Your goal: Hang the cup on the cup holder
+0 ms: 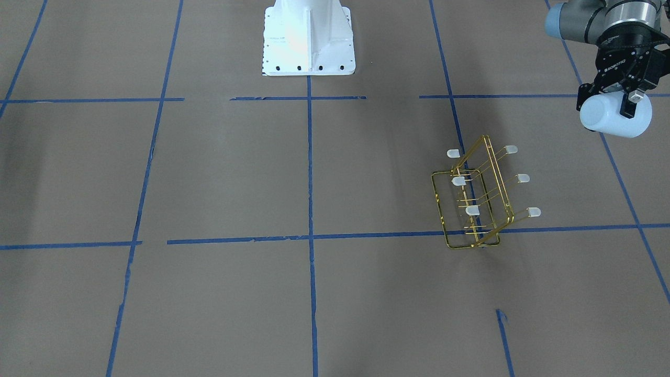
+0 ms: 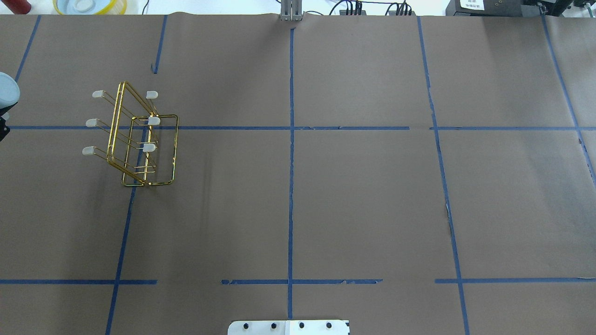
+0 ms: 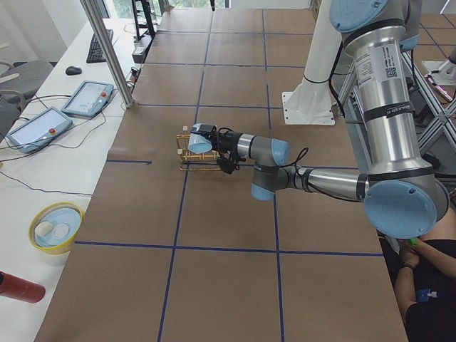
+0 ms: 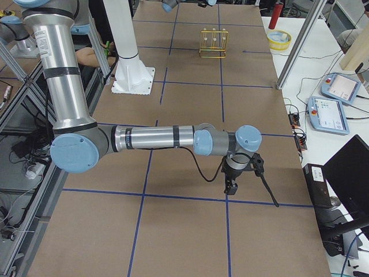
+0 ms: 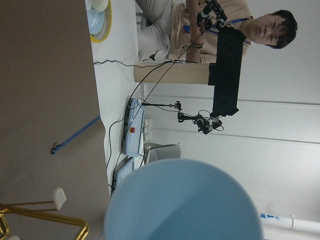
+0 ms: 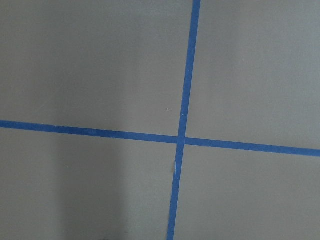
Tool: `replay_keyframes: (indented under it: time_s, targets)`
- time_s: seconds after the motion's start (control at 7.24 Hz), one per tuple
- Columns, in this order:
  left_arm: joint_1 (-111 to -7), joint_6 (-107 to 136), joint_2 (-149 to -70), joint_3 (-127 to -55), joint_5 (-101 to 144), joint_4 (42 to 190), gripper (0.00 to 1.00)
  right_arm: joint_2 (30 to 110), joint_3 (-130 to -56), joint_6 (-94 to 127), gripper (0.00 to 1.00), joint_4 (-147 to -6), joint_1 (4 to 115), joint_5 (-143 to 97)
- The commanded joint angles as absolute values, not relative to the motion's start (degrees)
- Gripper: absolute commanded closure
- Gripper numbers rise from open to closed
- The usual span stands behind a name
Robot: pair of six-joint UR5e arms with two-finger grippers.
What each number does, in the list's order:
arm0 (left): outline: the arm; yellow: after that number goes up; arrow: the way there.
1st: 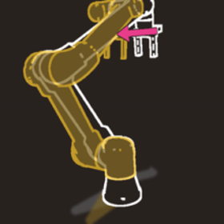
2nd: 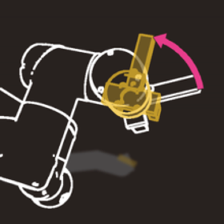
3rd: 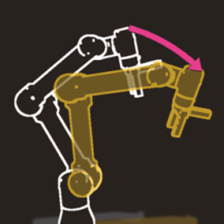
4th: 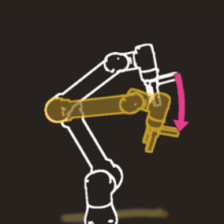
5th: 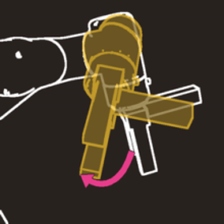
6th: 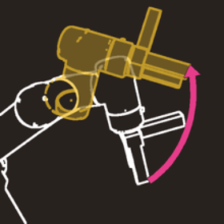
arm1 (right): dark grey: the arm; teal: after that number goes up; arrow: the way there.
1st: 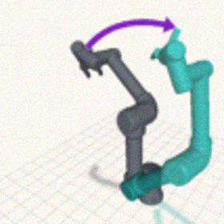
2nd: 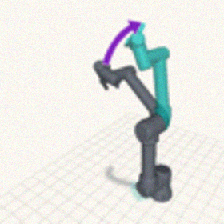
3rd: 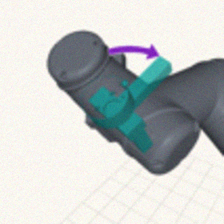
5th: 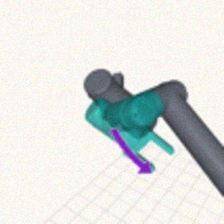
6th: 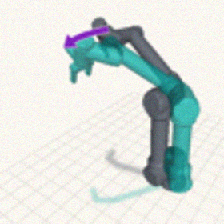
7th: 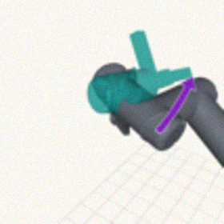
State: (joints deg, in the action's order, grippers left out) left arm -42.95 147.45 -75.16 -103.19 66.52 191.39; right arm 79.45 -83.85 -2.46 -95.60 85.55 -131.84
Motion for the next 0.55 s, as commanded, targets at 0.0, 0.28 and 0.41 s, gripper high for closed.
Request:
replay_keyframes:
  time_s: [0.0, 0.28, 0.41]
  targets:
    - [-42.89, 165.07, -76.28, -103.1, 66.27, 194.31, 1.0, 79.45, -83.85, -2.46, 0.0, -95.62, 85.6, -131.84]
    - [-42.89, 181.07, -76.55, -101.26, 66.27, 198.44, 1.0, 79.45, -83.85, -2.46, 0.0, -95.62, 85.61, -131.84]
    - [-42.37, 186.1, -76.9, -100.21, 66.27, 198.28, 1.0, 79.45, -83.85, -2.46, 0.0, -95.62, 85.61, -131.84]
